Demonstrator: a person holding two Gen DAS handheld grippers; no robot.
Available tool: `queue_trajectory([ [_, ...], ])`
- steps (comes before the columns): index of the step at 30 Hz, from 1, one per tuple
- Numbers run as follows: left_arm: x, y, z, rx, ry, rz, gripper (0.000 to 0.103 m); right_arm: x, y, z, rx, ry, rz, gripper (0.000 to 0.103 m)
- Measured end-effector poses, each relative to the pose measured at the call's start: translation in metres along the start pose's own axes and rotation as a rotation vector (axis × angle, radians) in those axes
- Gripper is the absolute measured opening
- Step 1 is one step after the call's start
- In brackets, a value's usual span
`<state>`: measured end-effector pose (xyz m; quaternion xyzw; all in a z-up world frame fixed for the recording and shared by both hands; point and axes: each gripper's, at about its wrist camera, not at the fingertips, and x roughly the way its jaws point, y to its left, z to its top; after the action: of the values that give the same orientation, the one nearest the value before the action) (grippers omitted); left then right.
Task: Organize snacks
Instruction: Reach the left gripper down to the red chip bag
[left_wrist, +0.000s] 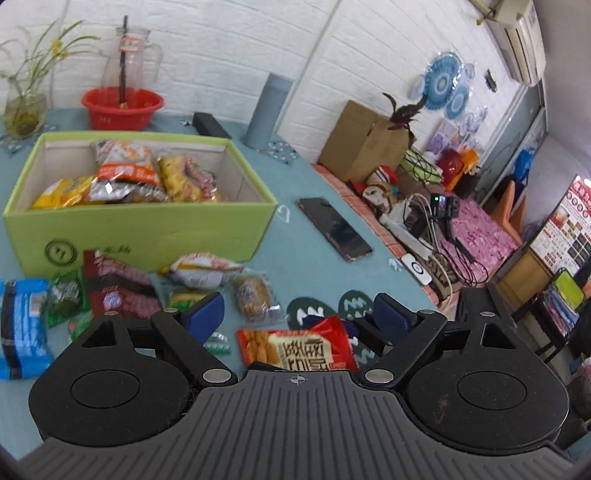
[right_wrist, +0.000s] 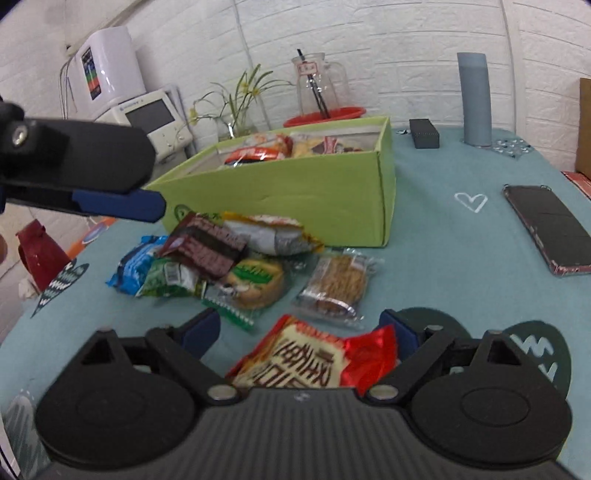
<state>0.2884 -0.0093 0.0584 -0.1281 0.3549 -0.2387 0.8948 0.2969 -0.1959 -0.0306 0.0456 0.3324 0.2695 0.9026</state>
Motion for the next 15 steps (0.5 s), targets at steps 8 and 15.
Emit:
queue_trajectory([
  [8,-0.001,0.031,-0.034,-0.172,0.039,-0.009,0.079,-0.031,0.041,-0.044,0.080,-0.022,0.045,0.094],
  [15,0.022,0.034,-0.042,-0.169,0.122,-0.014,0.079,-0.052,0.051,-0.049,0.098,-0.089,-0.086,0.093],
])
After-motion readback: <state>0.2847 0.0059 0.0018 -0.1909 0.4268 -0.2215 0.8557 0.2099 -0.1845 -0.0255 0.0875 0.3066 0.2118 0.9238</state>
